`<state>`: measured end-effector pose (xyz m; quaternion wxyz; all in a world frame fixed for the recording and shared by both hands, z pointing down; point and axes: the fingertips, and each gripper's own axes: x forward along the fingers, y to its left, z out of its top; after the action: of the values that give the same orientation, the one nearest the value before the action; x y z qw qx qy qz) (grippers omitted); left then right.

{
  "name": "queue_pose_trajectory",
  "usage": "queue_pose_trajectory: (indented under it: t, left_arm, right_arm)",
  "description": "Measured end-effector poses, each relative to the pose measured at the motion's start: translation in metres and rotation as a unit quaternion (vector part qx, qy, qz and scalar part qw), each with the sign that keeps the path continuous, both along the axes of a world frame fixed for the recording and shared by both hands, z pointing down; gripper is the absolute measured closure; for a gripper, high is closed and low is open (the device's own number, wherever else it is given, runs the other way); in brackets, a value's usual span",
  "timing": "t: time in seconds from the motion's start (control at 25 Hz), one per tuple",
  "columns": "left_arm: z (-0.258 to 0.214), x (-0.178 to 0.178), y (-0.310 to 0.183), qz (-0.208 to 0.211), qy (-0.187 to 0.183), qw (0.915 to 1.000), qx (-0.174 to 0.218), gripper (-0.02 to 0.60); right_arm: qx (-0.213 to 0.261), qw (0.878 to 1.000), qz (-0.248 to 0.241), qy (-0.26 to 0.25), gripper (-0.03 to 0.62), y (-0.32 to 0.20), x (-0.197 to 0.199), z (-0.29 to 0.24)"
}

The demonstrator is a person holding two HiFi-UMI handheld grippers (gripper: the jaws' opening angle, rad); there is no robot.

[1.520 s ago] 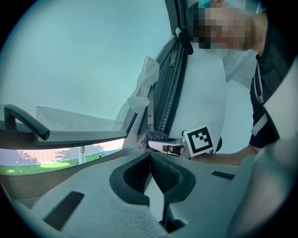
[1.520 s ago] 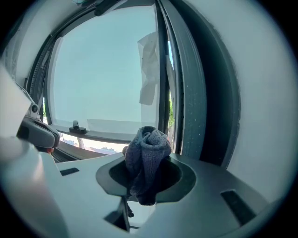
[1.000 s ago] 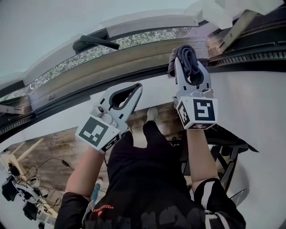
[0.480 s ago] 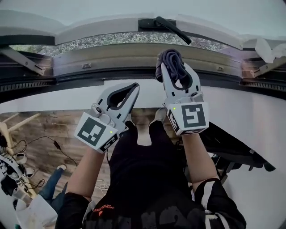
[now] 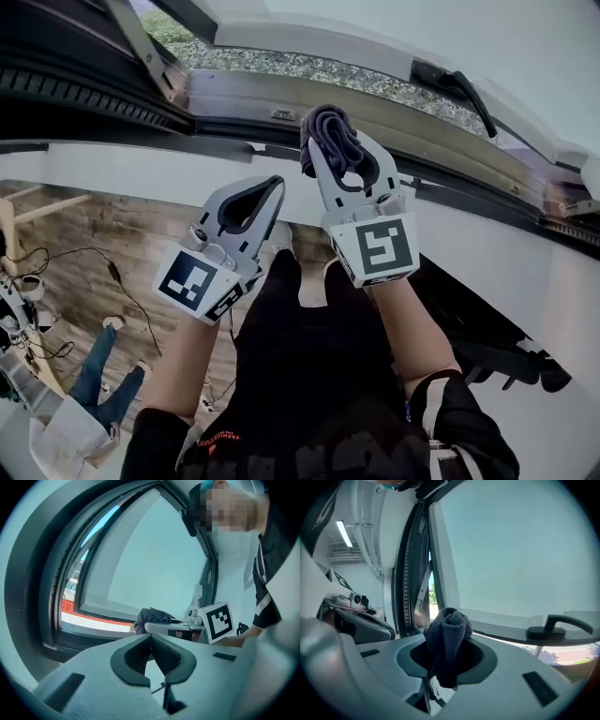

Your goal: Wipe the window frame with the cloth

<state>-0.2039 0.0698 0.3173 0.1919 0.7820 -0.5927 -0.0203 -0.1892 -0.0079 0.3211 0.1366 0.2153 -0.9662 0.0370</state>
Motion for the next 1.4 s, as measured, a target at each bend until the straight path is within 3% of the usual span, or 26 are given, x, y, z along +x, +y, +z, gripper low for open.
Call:
queue_pose_trajectory:
  t: [0.36, 0.76, 1.08, 1.4]
  left_arm:
    - [0.015, -0.073, 0.048, -0.066, 0.005, 0.9978, -0.006, 0.561]
    - [0.024, -0.116, 0.079, -0.097, 0.011, 0.9952, -0.01, 0.561]
    - [0.032, -0.128, 0.089, -0.096, 0.016, 0.9951, -0.017, 0.561]
    - [0.031, -0.107, 0.077, -0.074, 0.015, 0.997, -0.015, 0.561]
  right_arm:
    - [0.001, 0.996, -0.089, 0.019, 0.487, 0.055, -0.091, 0.014]
    - [-0.014, 0.994, -0.108, 0.013, 0.487, 0.084, -0.15, 0.031]
    - [-0.016, 0.995, -0.099, 0.024, 0.488, 0.087, -0.165, 0.04]
    - [-0.023, 0.996, -0.077, 0.023, 0.487, 0.077, -0.142, 0.039]
